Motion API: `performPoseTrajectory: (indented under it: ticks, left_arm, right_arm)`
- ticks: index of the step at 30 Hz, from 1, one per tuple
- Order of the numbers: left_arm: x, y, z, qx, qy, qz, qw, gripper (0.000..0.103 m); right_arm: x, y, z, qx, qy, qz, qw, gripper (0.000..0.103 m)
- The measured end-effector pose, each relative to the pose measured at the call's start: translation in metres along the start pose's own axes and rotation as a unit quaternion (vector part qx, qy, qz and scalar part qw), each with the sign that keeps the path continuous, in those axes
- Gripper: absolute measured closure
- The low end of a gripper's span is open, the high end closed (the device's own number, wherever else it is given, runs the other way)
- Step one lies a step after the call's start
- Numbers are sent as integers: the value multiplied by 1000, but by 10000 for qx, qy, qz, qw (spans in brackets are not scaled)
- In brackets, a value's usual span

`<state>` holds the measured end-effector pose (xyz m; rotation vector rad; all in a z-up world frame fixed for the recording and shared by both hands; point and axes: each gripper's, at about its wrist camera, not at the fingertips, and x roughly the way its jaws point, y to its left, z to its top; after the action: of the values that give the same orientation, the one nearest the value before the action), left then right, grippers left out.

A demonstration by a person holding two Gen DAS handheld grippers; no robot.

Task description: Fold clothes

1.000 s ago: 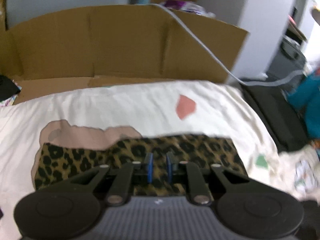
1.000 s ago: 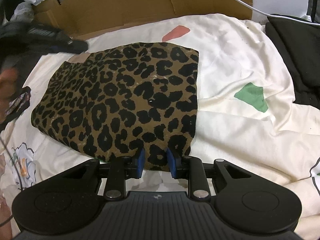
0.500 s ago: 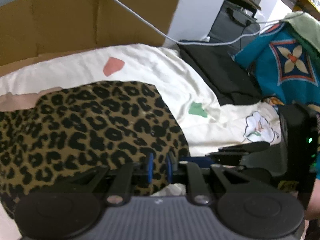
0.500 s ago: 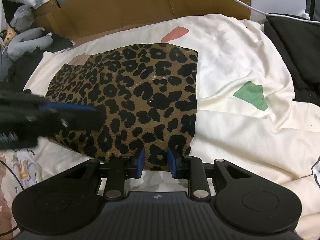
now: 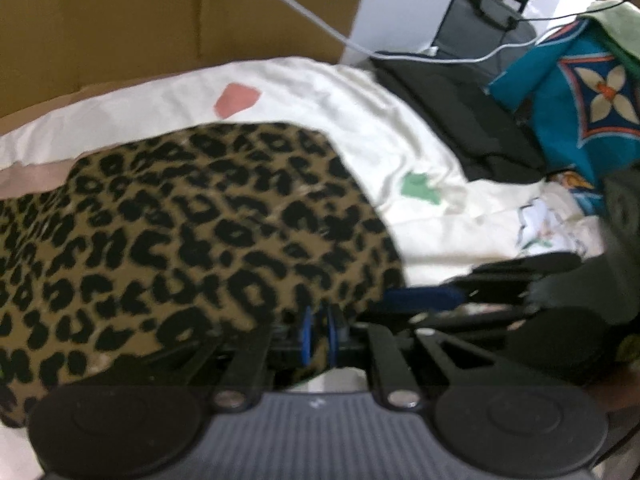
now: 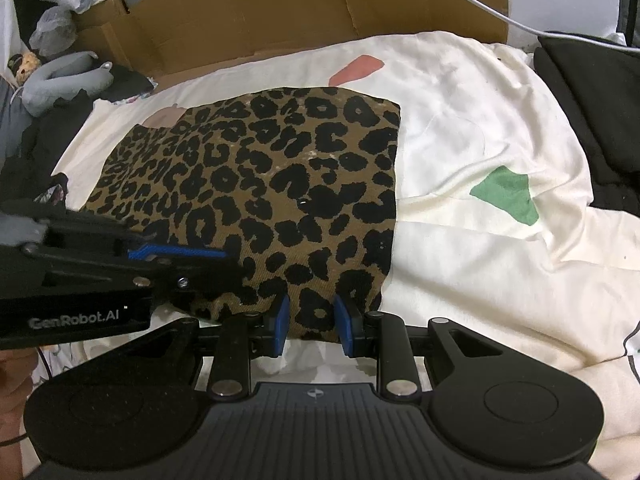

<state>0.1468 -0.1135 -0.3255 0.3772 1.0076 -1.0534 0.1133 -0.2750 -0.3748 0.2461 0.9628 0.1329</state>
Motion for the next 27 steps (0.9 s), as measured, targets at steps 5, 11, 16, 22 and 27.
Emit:
performPoseTrajectory:
  ticks: [5, 11, 16, 22, 27]
  left_arm:
    - [-15, 25, -9, -282, -16, 197, 9994, 94]
    - [-33, 59, -21, -654, 22, 613, 9960, 94]
    - [-47, 82, -33, -872, 28, 872, 9924, 94]
    - [-58, 108, -48, -1217, 80, 1183, 9855, 96]
    - [-65, 130, -56, -1575, 113, 1311, 9787, 100]
  right_arm:
    - [0, 1, -1, -20, -5, -15, 10000, 71]
    - [0, 2, 0, -59, 9, -34, 10000, 71]
    - [0, 3, 1, -61, 24, -36, 10000, 72]
    - [0, 3, 1, -91, 28, -48, 9999, 71]
    - [1, 3, 1, -130, 40, -65, 9999, 71]
